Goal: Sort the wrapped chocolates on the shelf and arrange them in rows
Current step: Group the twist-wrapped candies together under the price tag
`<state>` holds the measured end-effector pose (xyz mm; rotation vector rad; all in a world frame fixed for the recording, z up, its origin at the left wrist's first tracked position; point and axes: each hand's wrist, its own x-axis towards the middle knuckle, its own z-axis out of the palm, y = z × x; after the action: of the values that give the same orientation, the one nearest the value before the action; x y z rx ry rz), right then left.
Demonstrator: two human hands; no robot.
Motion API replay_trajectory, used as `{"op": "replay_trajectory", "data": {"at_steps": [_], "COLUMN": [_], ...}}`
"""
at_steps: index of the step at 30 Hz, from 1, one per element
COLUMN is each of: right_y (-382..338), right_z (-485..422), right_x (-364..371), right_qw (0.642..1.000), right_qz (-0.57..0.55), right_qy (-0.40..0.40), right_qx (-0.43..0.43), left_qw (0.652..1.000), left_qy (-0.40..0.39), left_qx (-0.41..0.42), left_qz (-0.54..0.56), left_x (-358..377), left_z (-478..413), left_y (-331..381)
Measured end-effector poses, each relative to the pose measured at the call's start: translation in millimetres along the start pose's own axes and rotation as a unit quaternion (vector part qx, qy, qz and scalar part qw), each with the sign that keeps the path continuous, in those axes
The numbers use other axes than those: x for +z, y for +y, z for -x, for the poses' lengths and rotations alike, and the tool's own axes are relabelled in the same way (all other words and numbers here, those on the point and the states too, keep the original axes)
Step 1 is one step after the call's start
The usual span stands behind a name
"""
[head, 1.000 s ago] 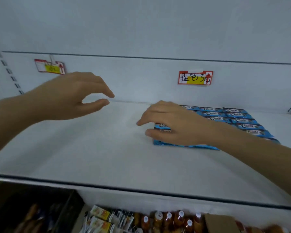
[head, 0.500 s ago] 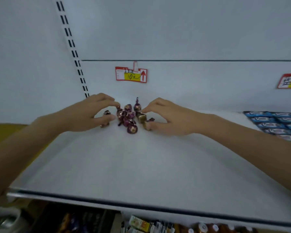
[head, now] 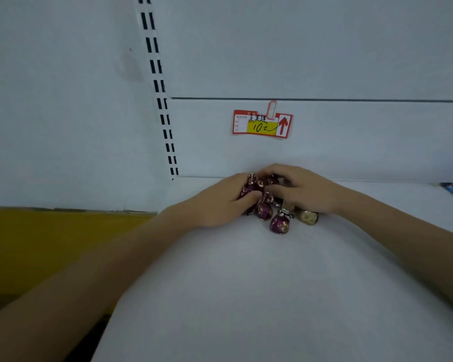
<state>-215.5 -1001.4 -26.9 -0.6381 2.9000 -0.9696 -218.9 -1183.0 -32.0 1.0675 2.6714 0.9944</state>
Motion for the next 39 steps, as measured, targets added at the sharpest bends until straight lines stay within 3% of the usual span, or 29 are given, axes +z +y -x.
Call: {"op": "replay_trajectory", "data": {"at_steps": [6, 11, 15, 20, 25, 29, 33, 39], "right_y": [10, 11, 22, 30, 23, 17, 17, 14], "right_z": [15, 21, 28, 33, 33, 25, 16, 4], "right_x": [-20, -31, -32, -31, -28, -23, -17, -10], "right_qw": [0.999, 0.999, 0.983, 0.961, 0.963, 0.974, 0.988, 0.989], "right_qz": [0.036, -0.043, -0.166, -0.256, -0.257, -0.199, -0.022, 0.082], "right_qy": [-0.013, 0.003, 0.048, 0.084, 0.077, 0.107, 0.153, 0.119], "right_qx": [-0.004, 0.023, 0.062, 0.058, 0.019, 0.002, -0.02, -0.024], "left_qw": [0.998, 0.985, 0.981, 0.971, 0.968, 0.943, 0.942, 0.944], "left_qy": [-0.006, 0.001, -0.011, 0.075, 0.144, 0.186, 0.198, 0.205], "left_qx": [-0.028, -0.084, -0.113, -0.135, -0.112, -0.172, -0.194, -0.202], "left_qz": [0.047, 0.148, 0.158, 0.182, 0.171, 0.215, 0.192, 0.158], "left_x": [4, 2, 5, 17, 7, 2, 8, 15], "left_z": [-4, -23, -42, -39, -27, -27, -30, -41], "left_y": [13, 31, 51, 53, 44, 31, 23, 19]}}
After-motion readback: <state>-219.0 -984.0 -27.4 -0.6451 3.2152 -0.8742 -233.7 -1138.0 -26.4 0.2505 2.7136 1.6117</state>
